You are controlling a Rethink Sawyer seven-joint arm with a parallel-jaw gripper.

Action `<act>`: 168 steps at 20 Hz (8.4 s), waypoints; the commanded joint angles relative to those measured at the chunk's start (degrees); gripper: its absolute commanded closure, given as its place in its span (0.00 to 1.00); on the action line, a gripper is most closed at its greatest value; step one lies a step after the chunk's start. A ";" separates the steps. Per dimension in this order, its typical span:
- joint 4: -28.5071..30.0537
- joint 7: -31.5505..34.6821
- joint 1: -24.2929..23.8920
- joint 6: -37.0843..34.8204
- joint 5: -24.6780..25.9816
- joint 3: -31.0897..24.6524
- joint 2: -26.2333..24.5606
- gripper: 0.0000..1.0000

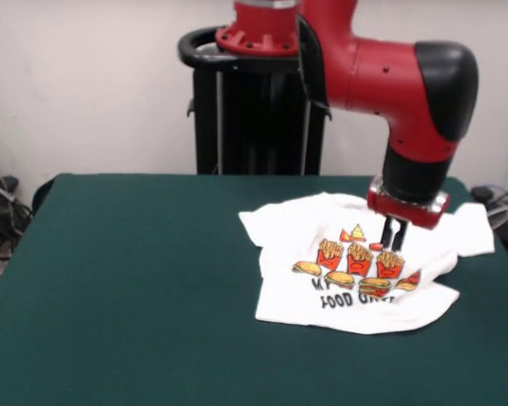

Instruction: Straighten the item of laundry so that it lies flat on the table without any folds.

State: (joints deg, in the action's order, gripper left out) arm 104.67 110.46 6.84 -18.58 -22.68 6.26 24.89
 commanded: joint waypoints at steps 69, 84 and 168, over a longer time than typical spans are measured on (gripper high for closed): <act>-14.87 5.50 -14.56 0.42 12.98 -4.09 -10.18 1.00; -21.33 4.30 -15.57 -1.22 15.09 -4.44 -16.20 1.00; -31.62 3.62 -12.67 13.13 24.38 -2.24 -20.40 1.00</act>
State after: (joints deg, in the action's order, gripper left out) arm 77.34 110.46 -0.64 -24.77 -3.32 10.15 14.49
